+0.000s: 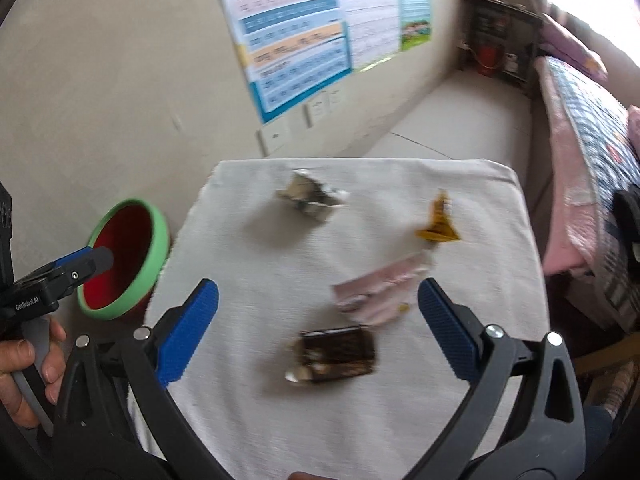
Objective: Collect trash
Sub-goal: 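Move both open tools back over the table toward the paper cup and candy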
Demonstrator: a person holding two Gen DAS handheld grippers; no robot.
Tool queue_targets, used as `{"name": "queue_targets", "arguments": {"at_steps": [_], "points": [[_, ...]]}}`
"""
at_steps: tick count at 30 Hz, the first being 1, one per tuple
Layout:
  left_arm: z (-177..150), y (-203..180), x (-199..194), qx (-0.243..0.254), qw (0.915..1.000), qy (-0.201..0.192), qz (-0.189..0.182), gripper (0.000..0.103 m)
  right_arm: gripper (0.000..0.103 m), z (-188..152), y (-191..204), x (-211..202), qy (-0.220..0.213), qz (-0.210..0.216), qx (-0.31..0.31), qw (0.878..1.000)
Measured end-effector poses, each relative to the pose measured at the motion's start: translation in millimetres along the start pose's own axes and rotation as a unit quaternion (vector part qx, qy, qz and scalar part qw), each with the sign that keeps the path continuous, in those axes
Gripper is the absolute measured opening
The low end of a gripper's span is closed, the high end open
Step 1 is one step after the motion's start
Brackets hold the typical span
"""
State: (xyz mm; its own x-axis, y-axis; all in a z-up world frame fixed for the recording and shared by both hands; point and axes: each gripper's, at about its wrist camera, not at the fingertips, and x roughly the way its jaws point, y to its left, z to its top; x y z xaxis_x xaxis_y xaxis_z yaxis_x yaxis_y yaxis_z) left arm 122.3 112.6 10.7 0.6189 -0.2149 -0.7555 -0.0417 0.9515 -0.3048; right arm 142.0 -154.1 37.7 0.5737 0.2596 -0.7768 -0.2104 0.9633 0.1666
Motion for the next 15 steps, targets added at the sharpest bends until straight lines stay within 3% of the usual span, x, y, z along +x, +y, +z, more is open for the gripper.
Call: {"name": "queue_targets", "arguments": {"at_steps": [15], "points": [[21, -60, 41, 0.034, 0.9991, 0.022, -0.011, 0.095, 0.098, -3, -80, 4, -0.01, -0.025, 0.068, 0.997]]}}
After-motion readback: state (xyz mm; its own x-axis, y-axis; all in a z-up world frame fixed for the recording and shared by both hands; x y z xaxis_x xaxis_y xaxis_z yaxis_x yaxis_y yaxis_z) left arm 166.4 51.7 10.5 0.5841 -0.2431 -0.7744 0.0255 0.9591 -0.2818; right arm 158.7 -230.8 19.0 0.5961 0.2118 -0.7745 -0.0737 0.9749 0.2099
